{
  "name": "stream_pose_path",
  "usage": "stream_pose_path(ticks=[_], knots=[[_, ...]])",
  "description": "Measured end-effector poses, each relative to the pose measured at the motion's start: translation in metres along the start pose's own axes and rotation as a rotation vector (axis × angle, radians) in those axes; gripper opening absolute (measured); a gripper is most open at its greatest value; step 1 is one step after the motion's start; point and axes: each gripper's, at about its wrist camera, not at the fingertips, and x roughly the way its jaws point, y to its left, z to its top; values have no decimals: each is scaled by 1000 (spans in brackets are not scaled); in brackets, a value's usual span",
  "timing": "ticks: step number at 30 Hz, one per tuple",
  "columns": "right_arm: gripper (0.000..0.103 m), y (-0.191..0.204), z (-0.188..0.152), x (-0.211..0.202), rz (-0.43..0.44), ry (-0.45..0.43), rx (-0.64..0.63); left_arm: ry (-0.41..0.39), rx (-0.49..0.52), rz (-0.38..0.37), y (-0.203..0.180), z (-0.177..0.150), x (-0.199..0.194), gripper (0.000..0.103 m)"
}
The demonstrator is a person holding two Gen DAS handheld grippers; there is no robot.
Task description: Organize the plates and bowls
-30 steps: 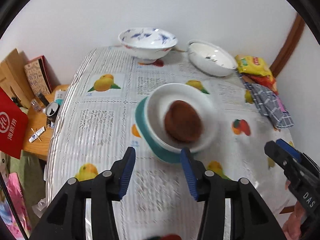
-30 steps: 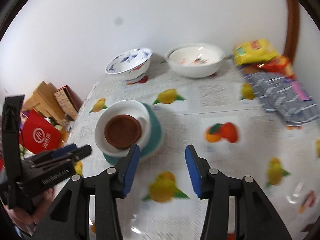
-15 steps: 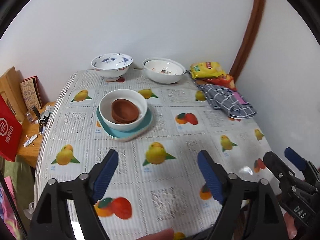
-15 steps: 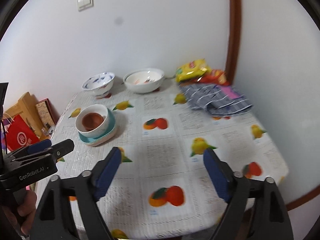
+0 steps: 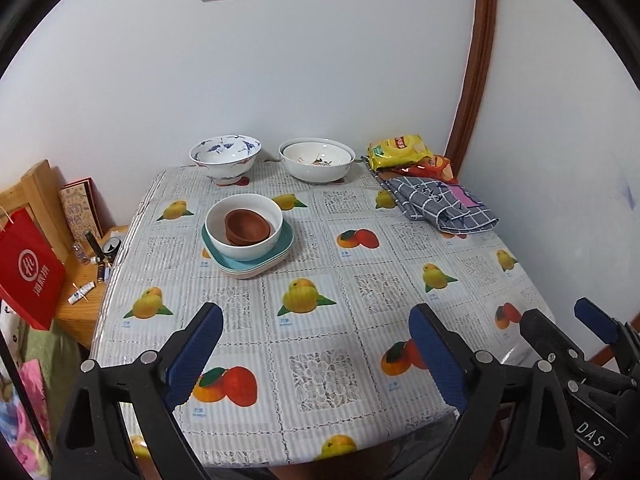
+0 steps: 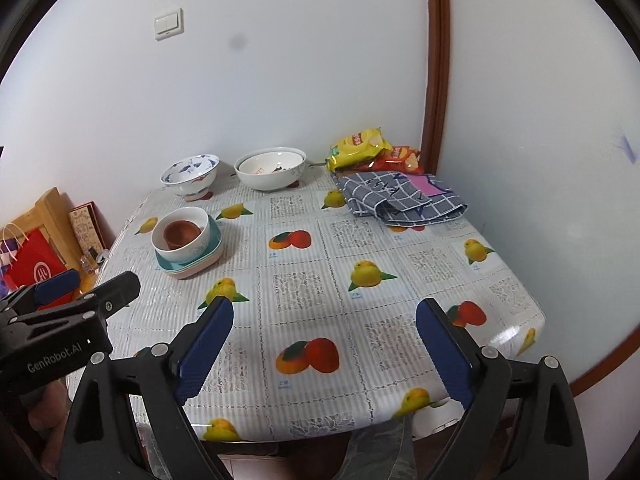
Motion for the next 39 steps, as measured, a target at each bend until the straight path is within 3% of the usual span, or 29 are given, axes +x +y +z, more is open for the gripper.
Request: stream_pose_path(ticks=[17,39], knots=[[92,-23,-3,-9,7,-26,65,2,45,12,-26,-7,-5,94],[92,-30,2,-11,-15,-38,76,4,41,3,-28,-9,-4,94]])
